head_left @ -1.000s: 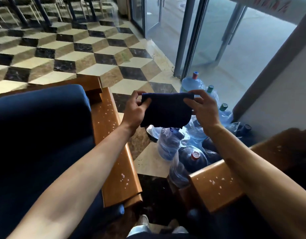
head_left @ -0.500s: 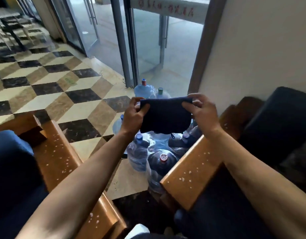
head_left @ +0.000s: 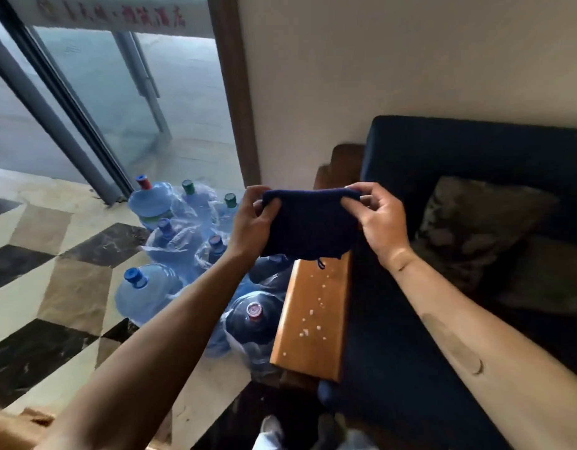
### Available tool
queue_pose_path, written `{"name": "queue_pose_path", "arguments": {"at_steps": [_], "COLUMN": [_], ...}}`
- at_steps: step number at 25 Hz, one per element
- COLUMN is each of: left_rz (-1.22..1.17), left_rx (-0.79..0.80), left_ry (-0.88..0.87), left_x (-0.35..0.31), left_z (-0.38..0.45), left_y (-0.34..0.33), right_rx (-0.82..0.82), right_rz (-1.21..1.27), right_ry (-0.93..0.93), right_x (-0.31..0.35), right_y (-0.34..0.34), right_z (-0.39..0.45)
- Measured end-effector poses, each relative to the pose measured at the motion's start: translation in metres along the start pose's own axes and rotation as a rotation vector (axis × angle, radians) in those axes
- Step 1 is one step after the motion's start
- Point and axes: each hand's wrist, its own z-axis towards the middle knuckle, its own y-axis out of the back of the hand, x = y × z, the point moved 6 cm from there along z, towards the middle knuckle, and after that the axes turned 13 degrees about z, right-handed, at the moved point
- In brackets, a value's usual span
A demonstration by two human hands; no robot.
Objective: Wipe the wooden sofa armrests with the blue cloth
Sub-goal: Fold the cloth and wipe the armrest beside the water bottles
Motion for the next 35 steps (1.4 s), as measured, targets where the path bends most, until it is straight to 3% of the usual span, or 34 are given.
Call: {"name": "queue_pose_path", "arguments": {"at_steps": [6, 14, 21, 26, 33, 35], "left_rz": [-0.017, 0.089, 0.268, 0.381, 0.554, 0.725], "left_rx": [0.141, 0.153, 0.193, 0.247, 0.228, 0.223], "left_ry": [-0.043, 0.030, 0.410, 0.594, 0.437, 0.358], "left_x": [0.005, 0.068, 0.236, 0.305, 0.338, 0.344], "left_z": [0.010, 0.004, -0.082, -0.143, -0.112, -0.110], "left_y": [-0.042, -0.070, -0.080, -0.089, -0.124, -0.132], "right_rx": [-0.167, -0.137, -0.049, -0.045, -0.086, -0.076], "right_rz": [-0.027, -0.156, -0.209, -0.265, -0.469, -0.540], "right_ry": [-0.007, -0.121, -0.518, -0.747, -0.684, -0.690], "right_x": [-0.016, -0.073, -0.218, -0.300, -0.346, -0.355], "right_y": [0.032, 0.040, 0.018, 0.018, 0.022, 0.025], "right_z": [-0.022, -0.034, -0.127, -0.200, -0.178, -0.173]}}
